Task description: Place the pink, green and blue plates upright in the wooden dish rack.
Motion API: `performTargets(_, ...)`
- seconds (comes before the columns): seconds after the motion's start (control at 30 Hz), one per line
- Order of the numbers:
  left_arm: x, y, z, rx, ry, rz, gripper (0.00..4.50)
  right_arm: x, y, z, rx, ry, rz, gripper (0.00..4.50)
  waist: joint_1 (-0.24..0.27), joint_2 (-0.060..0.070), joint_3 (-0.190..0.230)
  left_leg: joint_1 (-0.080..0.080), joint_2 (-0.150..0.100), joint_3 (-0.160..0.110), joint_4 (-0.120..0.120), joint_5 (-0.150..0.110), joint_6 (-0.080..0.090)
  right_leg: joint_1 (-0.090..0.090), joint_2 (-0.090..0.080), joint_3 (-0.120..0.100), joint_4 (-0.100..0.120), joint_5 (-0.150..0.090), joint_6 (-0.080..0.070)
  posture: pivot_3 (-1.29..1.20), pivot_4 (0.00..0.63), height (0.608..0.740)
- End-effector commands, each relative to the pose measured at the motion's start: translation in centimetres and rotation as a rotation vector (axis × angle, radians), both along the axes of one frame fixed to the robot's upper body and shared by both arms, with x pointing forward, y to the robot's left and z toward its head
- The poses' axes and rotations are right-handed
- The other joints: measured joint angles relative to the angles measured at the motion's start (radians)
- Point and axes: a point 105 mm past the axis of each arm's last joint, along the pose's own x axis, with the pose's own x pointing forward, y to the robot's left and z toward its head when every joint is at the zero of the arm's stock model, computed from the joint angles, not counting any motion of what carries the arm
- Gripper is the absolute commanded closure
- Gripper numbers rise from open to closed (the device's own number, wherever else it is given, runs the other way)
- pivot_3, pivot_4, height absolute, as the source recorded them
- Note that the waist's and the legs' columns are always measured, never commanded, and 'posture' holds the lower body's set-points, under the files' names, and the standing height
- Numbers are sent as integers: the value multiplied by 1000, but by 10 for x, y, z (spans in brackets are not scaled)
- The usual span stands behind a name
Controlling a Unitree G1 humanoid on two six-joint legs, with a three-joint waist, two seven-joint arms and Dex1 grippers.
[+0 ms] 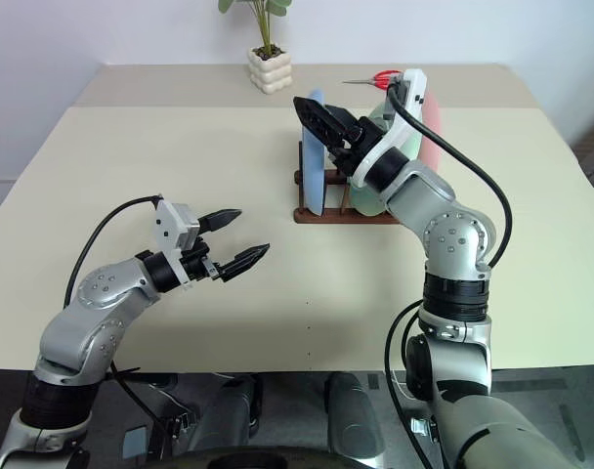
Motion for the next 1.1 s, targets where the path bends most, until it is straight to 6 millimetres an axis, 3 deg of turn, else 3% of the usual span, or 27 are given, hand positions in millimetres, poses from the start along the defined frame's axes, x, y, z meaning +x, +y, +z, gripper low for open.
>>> performTargets(0.03,-3,-4,10,-8,-43,-17,0,-20,6,34,-80,-208,25,605,0,0,0,0,0,0,0,0,0,0,0,0,0,0,0,0,150,730)
performTargets(0.17,-2,-5,11,-9,-46,-16,0,-30,-4,48,-192,-345,-8,605,2,0,0,0,0,0,0,0,0,0,0,0,-1,0,0,0,150,730)
performTargets(0.23,-2,-5,11,-12,-46,-18,0,-33,-20,54,-263,-411,-64,605,5,0,0,-1,0,0,0,0,0,0,0,0,-1,0,0,0,150,730)
performTargets(0.27,-3,-6,11,-14,-46,-24,0,-36,-32,54,-293,-422,-78,832,5,0,0,-1,0,0,0,0,0,0,0,0,-2,0,0,0,150,730)
performTargets(0.33,-4,-8,11,-15,-46,-36,0,-42,-49,51,-357,-431,-92,1461,8,0,0,-1,0,0,0,0,0,0,-1,0,-3,0,0,0,150,730)
performTargets(0.53,-5,-18,10,-15,-33,-99,0,-53,-91,23,-562,-362,-173,4439,5,0,0,-1,0,1,0,-1,1,0,0,0,-3,-1,0,0,150,730)
performTargets(0.73,-6,-42,4,1,-10,-221,0,-66,-117,-21,-857,-249,-240,4439,12,0,0,-1,0,2,2,-1,1,1,0,1,-3,-1,0,0,150,730)
performTargets(0.93,-5,-58,6,4,-26,-302,0,-67,-126,-38,-946,-200,-278,4439,6,0,0,-1,0,3,3,-1,1,1,0,3,-3,-1,0,0,150,730)
performTargets(1.1,-4,-59,8,-3,-27,-300,0,-60,-133,-50,-1002,-173,-314,4439,6,0,0,-1,0,3,3,-1,1,1,0,3,-3,-1,0,0,150,730)
